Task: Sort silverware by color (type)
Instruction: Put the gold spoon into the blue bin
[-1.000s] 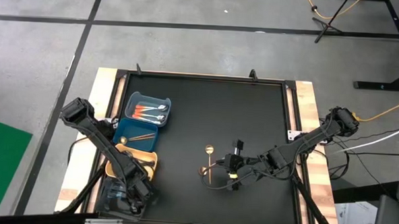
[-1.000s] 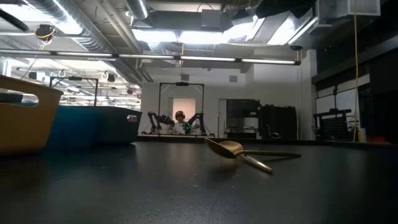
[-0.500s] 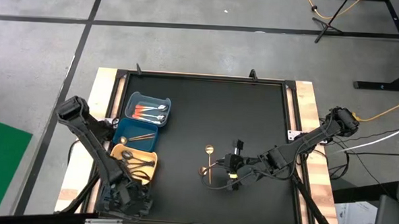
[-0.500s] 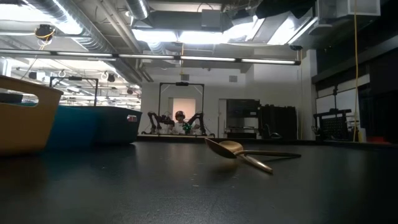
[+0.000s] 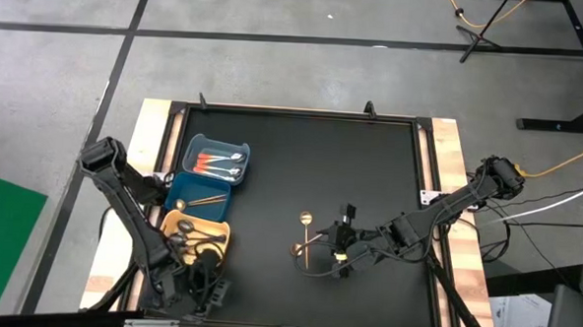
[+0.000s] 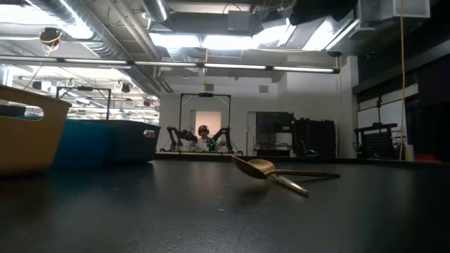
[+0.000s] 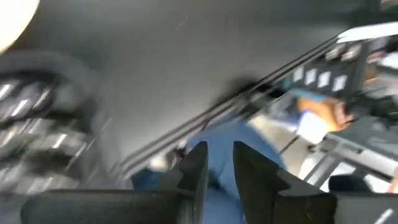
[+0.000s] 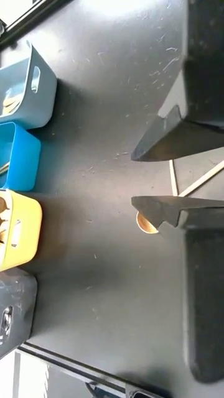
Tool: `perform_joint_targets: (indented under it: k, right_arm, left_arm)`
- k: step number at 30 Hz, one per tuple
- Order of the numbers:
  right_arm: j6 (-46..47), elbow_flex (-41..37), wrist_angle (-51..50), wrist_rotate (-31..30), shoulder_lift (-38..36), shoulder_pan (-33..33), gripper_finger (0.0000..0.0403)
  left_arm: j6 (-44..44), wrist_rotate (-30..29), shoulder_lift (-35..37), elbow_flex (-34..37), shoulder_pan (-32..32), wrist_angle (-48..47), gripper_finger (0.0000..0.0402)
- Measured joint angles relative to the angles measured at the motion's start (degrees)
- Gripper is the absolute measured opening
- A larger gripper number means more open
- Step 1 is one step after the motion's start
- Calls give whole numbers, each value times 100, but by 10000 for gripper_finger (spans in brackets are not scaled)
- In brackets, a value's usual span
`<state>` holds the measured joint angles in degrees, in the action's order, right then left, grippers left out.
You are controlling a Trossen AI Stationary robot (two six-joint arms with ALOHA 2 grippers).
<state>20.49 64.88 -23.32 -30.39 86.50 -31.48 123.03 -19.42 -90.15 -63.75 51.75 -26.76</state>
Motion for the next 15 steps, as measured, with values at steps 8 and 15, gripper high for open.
perform_joint_targets:
  k: [8, 15]
  right_arm:
    - [0, 0, -71, 0, 0, 0, 89]
    - [0, 0, -82, 0, 1, 0, 89]
  left_arm:
    - [-1706, -1151, 0, 1, -314, 106, 70]
    - [-3113, -2034, 0, 1, -772, 95, 70]
